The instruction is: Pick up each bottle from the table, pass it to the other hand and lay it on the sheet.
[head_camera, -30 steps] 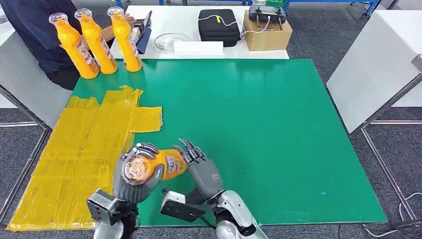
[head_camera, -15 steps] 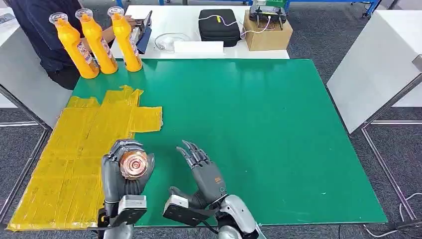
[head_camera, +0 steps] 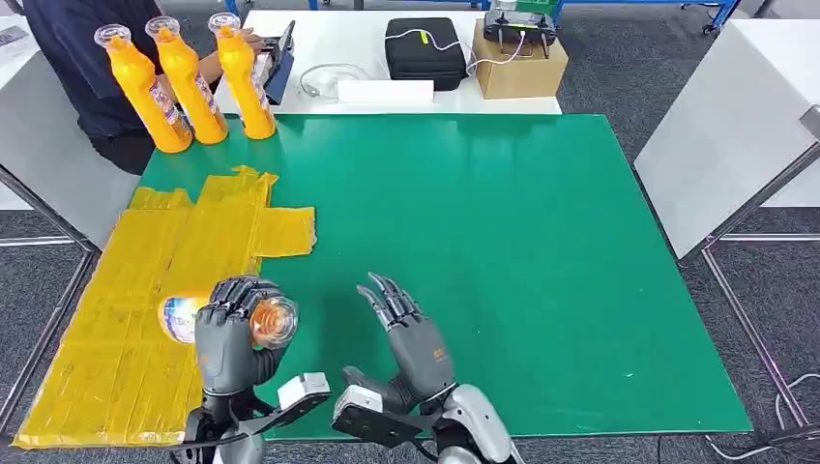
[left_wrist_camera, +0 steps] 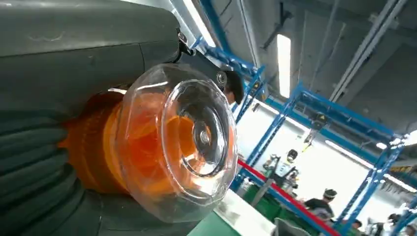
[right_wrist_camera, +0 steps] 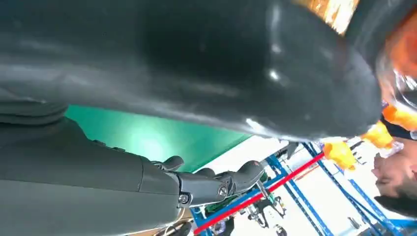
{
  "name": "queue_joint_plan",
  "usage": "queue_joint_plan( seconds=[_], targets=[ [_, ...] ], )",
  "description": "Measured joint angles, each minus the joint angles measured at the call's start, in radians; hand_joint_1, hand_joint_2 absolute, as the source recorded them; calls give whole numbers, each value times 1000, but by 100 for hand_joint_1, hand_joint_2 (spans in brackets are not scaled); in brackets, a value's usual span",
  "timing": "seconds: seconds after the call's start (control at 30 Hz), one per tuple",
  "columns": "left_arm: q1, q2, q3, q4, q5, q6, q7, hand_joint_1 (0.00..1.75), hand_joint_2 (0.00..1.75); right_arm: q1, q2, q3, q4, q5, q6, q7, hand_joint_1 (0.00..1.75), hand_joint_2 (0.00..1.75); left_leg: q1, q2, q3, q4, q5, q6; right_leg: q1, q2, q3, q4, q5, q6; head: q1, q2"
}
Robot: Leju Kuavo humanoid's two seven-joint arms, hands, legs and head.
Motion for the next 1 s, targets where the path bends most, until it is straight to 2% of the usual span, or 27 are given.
queue_joint_plan(
  seconds=[0.13,0.3,0.4,0.43,0.63,1.0],
  targets=[
    [-10,-5,25,16,-105,0,64,175,175,0,-10,6,-14,-16,-1,-12,0,0,0,0,0,0,0,0,0,0,0,0,0,0,0,0],
    [-75,-2,94,177,-208,0,102,175,175,-4,-20,27,-32,-40,4,-37,0,0,0,0,0,0,0,0,0,0,0,0,0,0,0,0],
    [-133,30,136,348,-199,1,124,175,175,-16,-26,45,-35,-58,7,-47,0,0,0,0,0,0,0,0,0,0,1,0,0,0,0,0],
    [-148,62,129,404,-159,4,128,175,175,-22,-29,53,-35,-70,3,-53,0,0,0,1,1,0,0,0,0,1,0,0,0,0,0,0],
    [-235,102,129,641,-164,3,149,175,175,-43,-40,71,-35,-86,10,-55,0,0,0,1,2,-1,0,-1,0,1,2,1,0,0,0,0],
    [-299,122,129,768,-170,3,148,175,175,-49,-50,80,-35,-88,10,-55,0,0,0,1,7,-1,-1,-2,0,1,5,1,0,-1,0,0]
  ],
)
